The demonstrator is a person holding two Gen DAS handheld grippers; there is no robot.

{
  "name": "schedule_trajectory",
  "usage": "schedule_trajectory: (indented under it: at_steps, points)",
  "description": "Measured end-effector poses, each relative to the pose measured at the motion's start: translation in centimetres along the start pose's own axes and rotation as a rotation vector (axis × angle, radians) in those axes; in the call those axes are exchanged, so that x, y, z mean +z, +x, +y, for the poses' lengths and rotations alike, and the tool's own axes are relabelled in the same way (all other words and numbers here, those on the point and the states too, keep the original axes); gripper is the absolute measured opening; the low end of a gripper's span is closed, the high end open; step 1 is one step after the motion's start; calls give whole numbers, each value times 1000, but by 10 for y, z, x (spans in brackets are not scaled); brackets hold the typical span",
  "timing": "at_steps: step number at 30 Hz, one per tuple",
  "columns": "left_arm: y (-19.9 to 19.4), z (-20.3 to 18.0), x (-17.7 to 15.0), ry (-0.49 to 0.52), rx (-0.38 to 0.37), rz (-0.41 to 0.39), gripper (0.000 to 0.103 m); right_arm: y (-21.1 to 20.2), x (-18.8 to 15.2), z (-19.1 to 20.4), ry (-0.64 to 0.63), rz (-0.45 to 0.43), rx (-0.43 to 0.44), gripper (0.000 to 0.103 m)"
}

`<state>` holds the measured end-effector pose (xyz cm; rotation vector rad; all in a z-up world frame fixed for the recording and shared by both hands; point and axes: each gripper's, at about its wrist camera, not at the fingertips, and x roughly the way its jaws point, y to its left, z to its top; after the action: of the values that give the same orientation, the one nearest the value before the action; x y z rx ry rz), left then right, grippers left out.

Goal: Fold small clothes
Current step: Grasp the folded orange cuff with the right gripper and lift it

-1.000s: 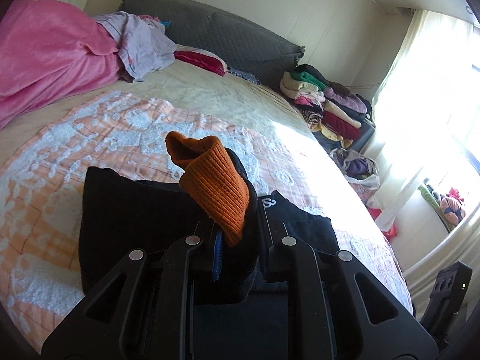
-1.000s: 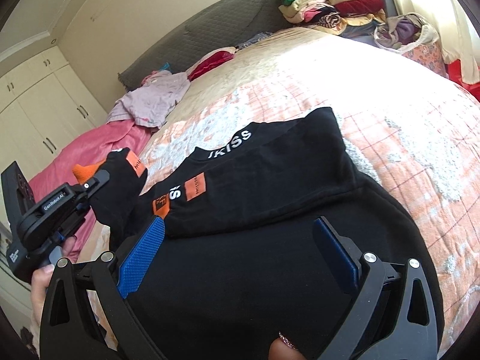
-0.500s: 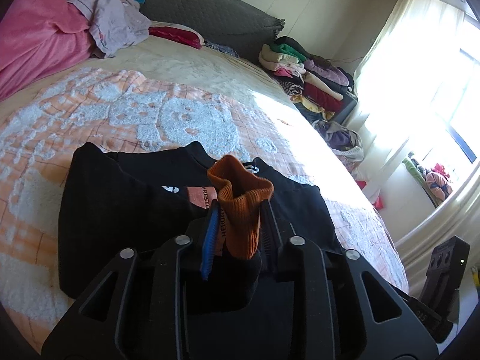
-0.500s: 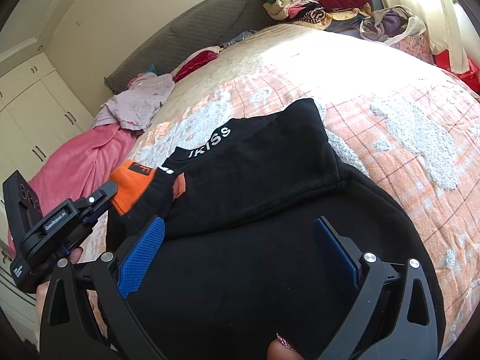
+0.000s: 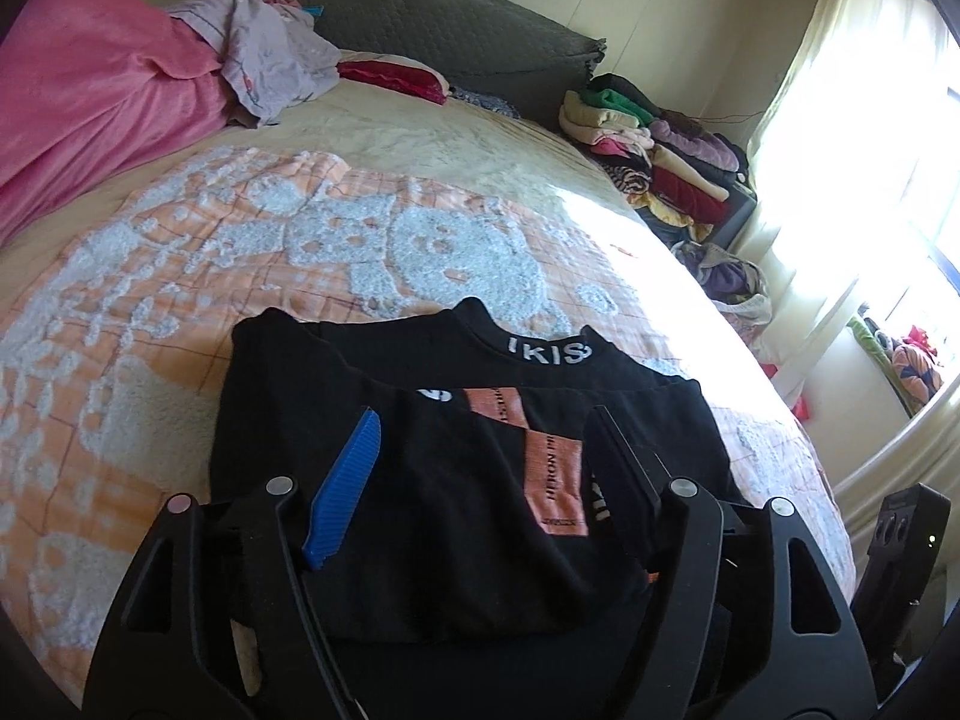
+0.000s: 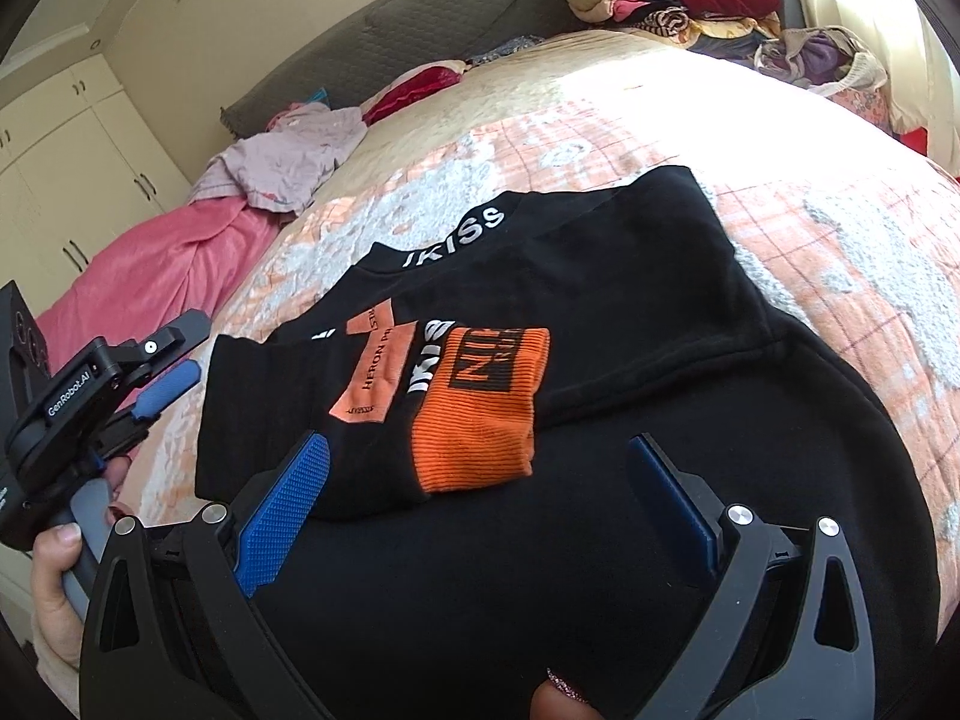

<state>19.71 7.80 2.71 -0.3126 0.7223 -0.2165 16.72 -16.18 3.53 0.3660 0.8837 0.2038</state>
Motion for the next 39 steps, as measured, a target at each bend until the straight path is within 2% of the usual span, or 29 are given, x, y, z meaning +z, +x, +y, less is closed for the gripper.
schedule_trajectory:
  at_steps: [2, 4, 6, 12, 14, 15, 16, 21, 23, 25, 26, 28, 29, 30, 34, 39]
  points:
    - [-1, 10, 1, -16, 23, 3, 72, 7, 4, 7, -32, 3, -11, 98]
    - [-3, 18, 2, -32, 40, 3, 74, 14, 9, 15, -67, 4, -19, 98]
    - [-6, 27, 4, -41, 72, 0, 86, 22, 13, 18, -98, 9, -24, 98]
    - [-13, 52, 11, -112, 102, -14, 90, 44, 24, 17, -162, 42, -84, 97]
    - [-14, 59, 12, -133, 114, -18, 91, 51, 27, 12, -157, 55, -90, 92]
    - [-15, 63, 12, -143, 120, -20, 92, 54, 28, 10, -154, 65, -94, 84]
    - [-16, 65, 12, -151, 124, -22, 92, 58, 29, 8, -151, 76, -89, 82]
    - [-20, 76, 12, -190, 152, -36, 92, 72, 30, -2, -116, 106, -82, 80]
    - [-23, 77, 13, -186, 162, -44, 92, 75, 28, -1, -125, 105, -71, 73]
    - [-25, 78, 14, -191, 160, -50, 92, 77, 29, 3, -141, 110, -36, 54]
    - [-25, 79, 14, -195, 160, -52, 93, 77, 29, 5, -152, 110, -34, 50]
    - [-26, 80, 14, -202, 160, -53, 93, 75, 28, 10, -178, 101, -8, 33]
    - [-27, 81, 13, -205, 166, -56, 93, 74, 28, 12, -187, 98, 1, 30]
    - [-28, 82, 13, -205, 176, -61, 93, 74, 27, 15, -201, 96, 12, 22]
    - [-30, 85, 14, -209, 188, -71, 93, 64, 28, 28, -275, 59, 23, 14]
    - [-32, 92, 14, -236, 190, -77, 93, 48, 35, 39, -326, 18, 42, 13]
